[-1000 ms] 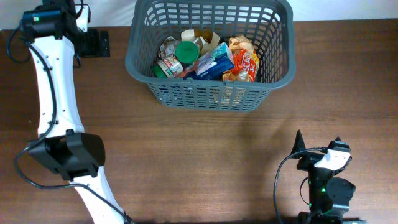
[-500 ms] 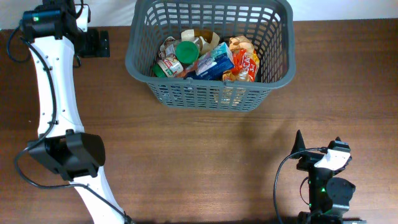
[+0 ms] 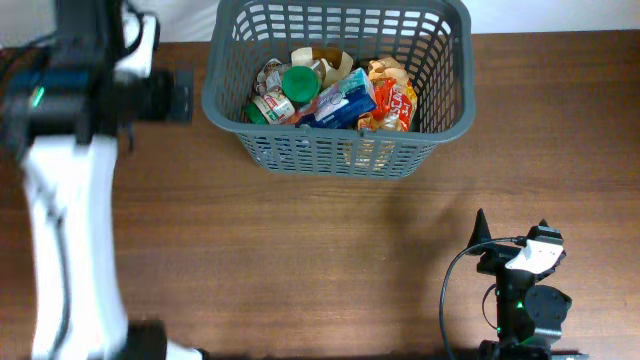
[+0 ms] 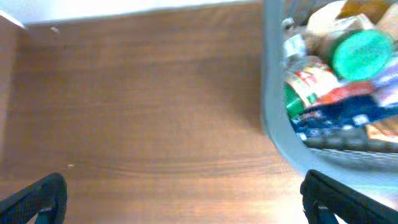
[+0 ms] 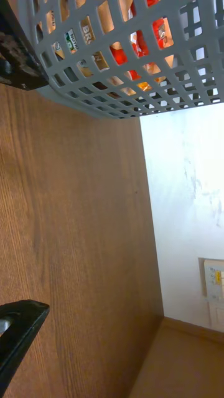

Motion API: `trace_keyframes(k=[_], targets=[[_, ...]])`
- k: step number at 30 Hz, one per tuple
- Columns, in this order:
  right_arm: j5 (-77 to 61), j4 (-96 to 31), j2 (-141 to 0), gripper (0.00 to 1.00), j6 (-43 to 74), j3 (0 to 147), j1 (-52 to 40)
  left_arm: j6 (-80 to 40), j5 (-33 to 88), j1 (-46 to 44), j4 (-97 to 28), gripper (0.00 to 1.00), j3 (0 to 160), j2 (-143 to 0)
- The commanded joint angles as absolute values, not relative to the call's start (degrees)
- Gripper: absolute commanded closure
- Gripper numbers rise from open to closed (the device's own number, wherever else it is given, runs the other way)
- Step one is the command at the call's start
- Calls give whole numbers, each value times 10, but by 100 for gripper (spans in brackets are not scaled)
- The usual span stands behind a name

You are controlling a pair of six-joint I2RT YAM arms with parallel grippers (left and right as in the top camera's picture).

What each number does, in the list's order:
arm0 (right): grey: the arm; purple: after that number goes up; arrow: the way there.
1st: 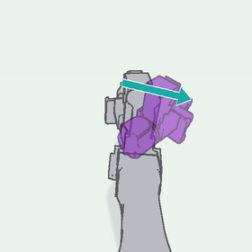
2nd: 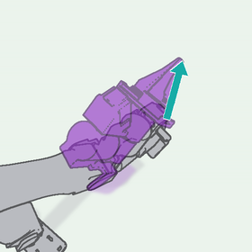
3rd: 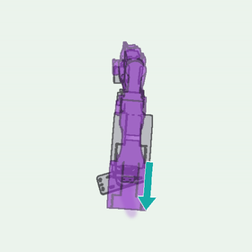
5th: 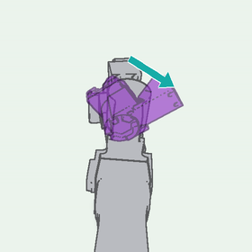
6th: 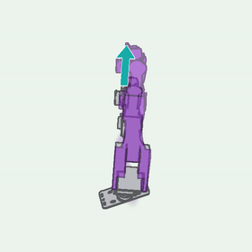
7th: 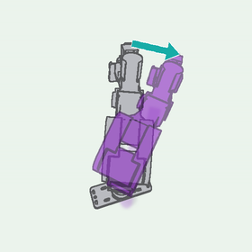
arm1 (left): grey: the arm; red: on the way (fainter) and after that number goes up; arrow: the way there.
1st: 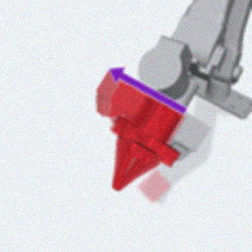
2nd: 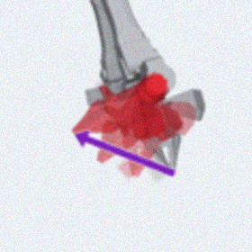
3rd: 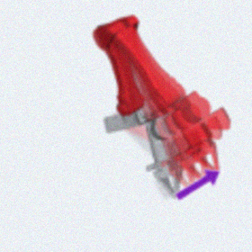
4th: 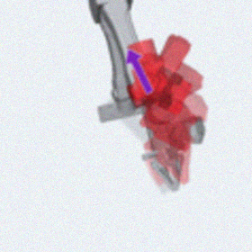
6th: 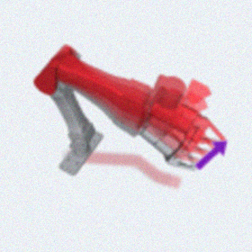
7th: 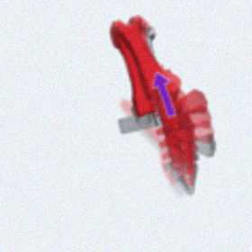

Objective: Pack container

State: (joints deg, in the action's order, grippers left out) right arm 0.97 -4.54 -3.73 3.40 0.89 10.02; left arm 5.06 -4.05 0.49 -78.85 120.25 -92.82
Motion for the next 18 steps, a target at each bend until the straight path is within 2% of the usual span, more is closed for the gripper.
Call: trace_keyframes(k=[1, 5, 9, 12, 18], targets=[[6, -45, -30, 1, 35, 3, 98, 47, -47, 12, -775, 1, 1060, -805], [6, -45, -30, 1, 35, 3, 98, 47, -41, 12, -625, 1, 924, -683], [6, -45, -30, 1, 35, 3, 98, 38, -16, 12, -346, 1, 718, -525], [6, -45, -30, 1, 35, 3, 98, 30, -17, 12, -192, 1, 568, -421], [6, -45, -30, 1, 35, 3, 98, 30, -17, 12, -41, 1, 304, -232]])
